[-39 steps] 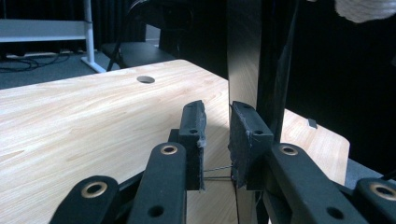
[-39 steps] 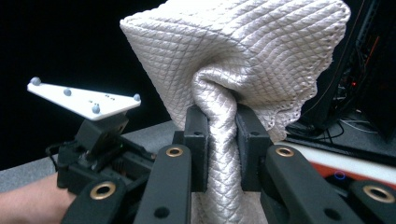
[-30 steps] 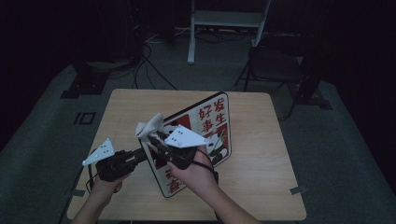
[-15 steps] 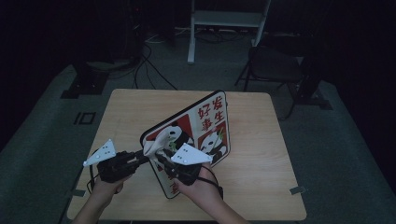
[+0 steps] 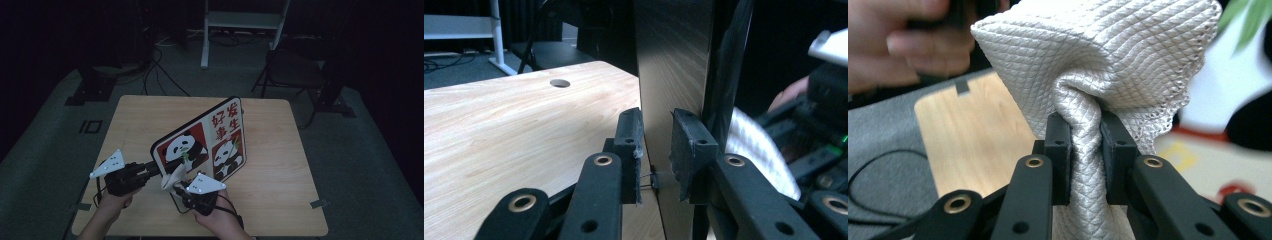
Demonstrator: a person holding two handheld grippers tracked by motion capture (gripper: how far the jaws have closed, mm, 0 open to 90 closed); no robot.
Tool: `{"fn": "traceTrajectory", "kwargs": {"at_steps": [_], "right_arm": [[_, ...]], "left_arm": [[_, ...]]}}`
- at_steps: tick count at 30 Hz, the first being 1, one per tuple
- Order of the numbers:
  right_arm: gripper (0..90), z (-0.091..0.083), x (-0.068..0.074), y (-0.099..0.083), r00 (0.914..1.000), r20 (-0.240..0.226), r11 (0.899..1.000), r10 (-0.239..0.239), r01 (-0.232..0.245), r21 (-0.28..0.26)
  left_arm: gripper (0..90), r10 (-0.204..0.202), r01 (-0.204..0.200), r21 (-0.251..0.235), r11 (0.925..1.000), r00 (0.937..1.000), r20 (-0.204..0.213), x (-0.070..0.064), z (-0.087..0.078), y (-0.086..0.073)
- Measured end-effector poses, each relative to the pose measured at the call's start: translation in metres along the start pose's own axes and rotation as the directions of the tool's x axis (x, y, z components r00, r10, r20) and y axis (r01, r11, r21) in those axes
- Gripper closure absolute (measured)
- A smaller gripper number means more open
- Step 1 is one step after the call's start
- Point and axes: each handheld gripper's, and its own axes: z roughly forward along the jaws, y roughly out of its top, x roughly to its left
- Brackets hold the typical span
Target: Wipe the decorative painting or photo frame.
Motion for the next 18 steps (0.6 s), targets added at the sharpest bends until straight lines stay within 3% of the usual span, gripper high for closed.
{"fn": "traceTrajectory", "kwargs": {"at_steps": [9,18], "right_arm": [[77.3,0.009,0.000,-0.036,0.9996,-0.016,0.993,0.025,-0.023,0.112],[77.4,0.016,-0.002,-0.057,0.9988,-0.021,0.981,0.045,-0.040,0.190]], "left_arm": [[74.8,-0.002,0.002,0.001,1.0000,1.0000,-0.001,0.000,0.000,0.000],[74.8,-0.005,0.005,0.002,1.0000,1.0000,0.002,0.001,0.000,0.000]]}}
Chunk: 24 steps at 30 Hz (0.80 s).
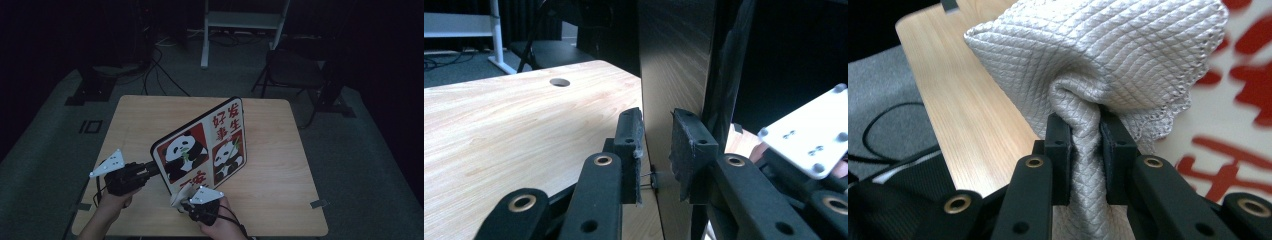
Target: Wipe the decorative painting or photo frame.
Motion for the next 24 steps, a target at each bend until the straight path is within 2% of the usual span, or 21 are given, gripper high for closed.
{"fn": "traceTrajectory", "kwargs": {"at_steps": [10,14,16,19,24], "right_arm": [[77.3,0.007,-0.007,-0.019,0.9996,-0.009,0.995,0.026,-0.025,0.097],[77.5,0.003,-0.014,-0.027,0.9993,-0.010,0.991,0.036,-0.034,0.131],[77.4,-0.003,-0.022,-0.027,0.9982,0.011,0.991,0.058,-0.059,0.117],[77.4,-0.022,-0.037,-0.020,0.9929,0.051,0.993,0.108,-0.110,0.040],[77.4,-0.054,-0.052,-0.004,0.9852,0.102,0.988,0.138,-0.130,-0.077]], "left_arm": [[71.3,-0.001,0.001,-0.002,1.0000,0.9999,0.017,0.000,0.001,0.000],[69.2,0.015,-0.015,0.002,0.9999,0.9997,0.019,-0.001,0.001,0.000],[68.3,0.013,-0.013,0.000,0.9999,0.9997,0.021,-0.001,0.001,0.000],[68.2,0.013,-0.013,0.001,0.9999,0.9997,0.022,-0.001,0.001,0.000],[68.2,0.017,-0.017,0.008,0.9998,0.9991,0.040,-0.005,0.003,0.000]]}}
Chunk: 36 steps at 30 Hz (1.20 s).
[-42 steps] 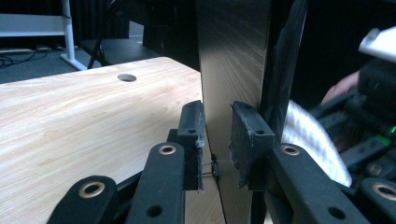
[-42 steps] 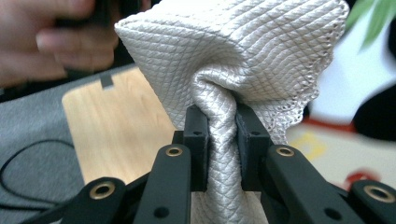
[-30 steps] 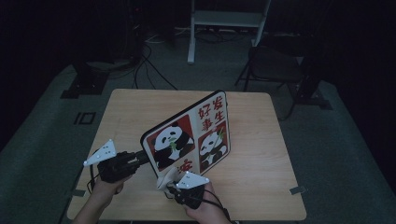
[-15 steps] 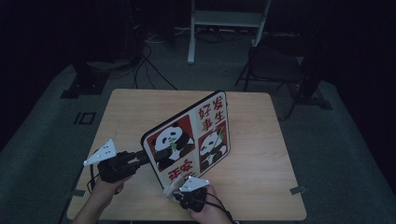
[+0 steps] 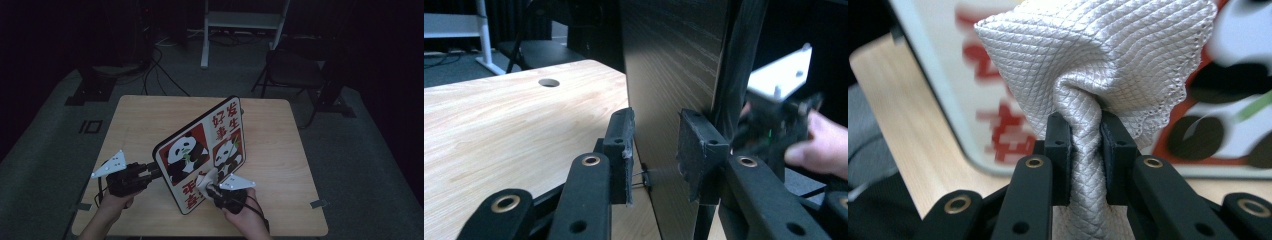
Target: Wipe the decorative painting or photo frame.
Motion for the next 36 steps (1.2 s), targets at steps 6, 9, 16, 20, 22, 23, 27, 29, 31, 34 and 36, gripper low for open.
{"fn": "traceTrajectory", "kwargs": {"at_steps": [6,9,16,20,22,23,27,29,31,34,36], "right_arm": [[77.4,-0.028,-0.002,0.015,0.9999,0.014,0.995,0.007,-0.006,-0.095],[77.3,-0.039,0.000,0.022,0.9999,0.009,0.990,0.008,-0.007,-0.139],[77.3,-0.067,0.010,0.037,0.9997,-0.024,0.972,-0.001,-0.004,-0.234],[77.2,-0.083,0.021,0.045,0.9982,-0.055,0.958,-0.025,0.008,-0.286],[77.1,-0.091,0.027,0.050,0.9968,-0.070,0.949,-0.039,0.015,-0.315],[77.1,-0.094,0.030,0.052,0.9956,-0.081,0.945,-0.047,0.018,-0.326],[77.2,-0.103,0.051,0.056,0.9871,-0.126,0.932,-0.099,0.047,-0.360],[77.1,-0.106,0.061,0.058,0.9801,-0.157,0.928,-0.122,0.057,-0.367],[77.0,-0.107,0.069,0.059,0.9756,-0.161,0.926,-0.149,0.080,-0.370],[76.7,-0.106,0.075,0.064,0.9711,-0.173,0.920,-0.165,0.088,-0.381],[76.2,-0.106,0.076,0.067,0.9697,-0.174,0.917,-0.171,0.092,-0.388]], "left_arm": [[66.4,0.023,-0.023,0.015,0.9996,0.9994,0.027,-0.008,0.004,0.001],[66.0,0.038,-0.039,0.019,0.9991,0.9985,0.040,-0.012,0.007,0.002],[64.8,0.062,-0.064,0.027,0.9976,0.9956,0.070,-0.022,0.012,0.004],[64.8,0.071,-0.074,0.030,0.9968,0.9936,0.088,-0.028,0.017,0.007],[64.8,0.083,-0.087,0.034,0.9956,0.9913,0.102,-0.033,0.020,0.008],[64.8,0.097,-0.102,0.041,0.9940,0.9895,0.108,-0.035,0.021,0.009],[63.0,0.138,-0.145,0.052,0.9880,0.9820,0.129,-0.046,0.025,0.013],[63.0,0.151,-0.159,0.053,0.9858,0.9786,0.140,-0.050,0.026,0.015],[63.0,0.161,-0.169,0.045,0.9846,0.9762,0.145,-0.054,0.028,0.017],[63.0,0.170,-0.178,0.037,0.9834,0.9733,0.154,-0.058,0.029,0.019],[63.0,0.172,-0.179,0.033,0.9832,0.9723,0.158,-0.061,0.031,0.021]]}}
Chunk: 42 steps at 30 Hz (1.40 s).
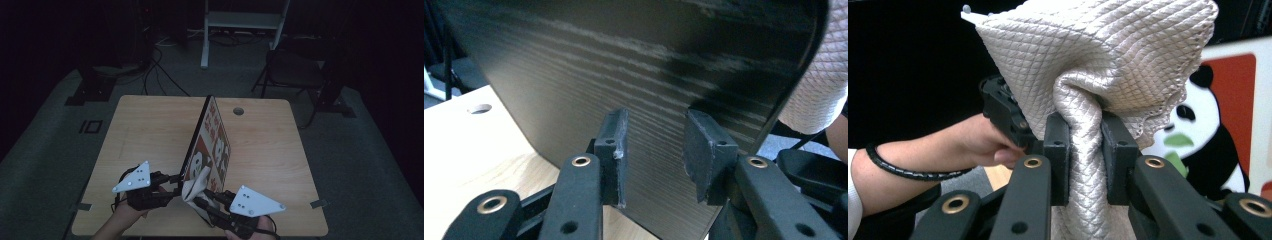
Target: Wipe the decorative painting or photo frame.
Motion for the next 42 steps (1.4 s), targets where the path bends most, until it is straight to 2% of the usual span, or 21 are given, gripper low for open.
{"fn": "traceTrajectory", "kwargs": {"at_steps": [2,6,11,15,21,23,34,42], "right_arm": [[74.2,0.002,0.001,0.002,0.9999,-0.010,1.000,0.000,0.000,-0.007],[64.7,0.007,0.002,0.001,0.9997,-0.017,1.000,0.015,-0.015,-0.009],[61.9,0.007,0.001,-0.002,0.9999,0.009,1.000,-0.008,0.008,-0.007],[60.8,0.009,0.004,-0.012,0.9980,0.044,0.999,-0.045,0.044,0.020],[60.6,0.012,0.004,-0.027,0.9953,0.078,0.997,-0.058,0.054,0.048],[60.6,0.012,0.003,-0.032,0.9963,0.076,0.998,-0.039,0.035,0.055],[62.3,0.013,-0.003,-0.056,0.9956,0.093,0.993,-0.009,-0.002,0.121],[62.3,0.014,-0.008,-0.077,0.9947,0.100,0.983,0.025,-0.043,0.178]], "left_arm": [[63.0,-0.001,0.001,0.002,1.0000,1.0000,0.002,-0.002,0.002,0.001],[63.1,-0.004,0.004,0.006,1.0000,1.0000,0.001,-0.004,0.004,0.003],[63.3,0.004,-0.004,0.017,0.9998,1.0000,0.005,-0.005,0.004,0.004],[63.2,0.009,-0.009,0.017,0.9998,0.9999,0.005,-0.006,0.005,0.004],[63.2,0.006,-0.006,0.013,0.9999,1.0000,0.002,-0.005,0.004,0.003],[63.2,0.006,-0.006,0.014,0.9999,1.0000,0.001,-0.005,0.004,0.003],[63.4,0.005,-0.005,0.010,0.9999,1.0000,-0.006,-0.004,0.002,0.003],[63.3,0.004,-0.004,0.011,0.9999,1.0000,-0.009,-0.003,0.002,0.003]]}}
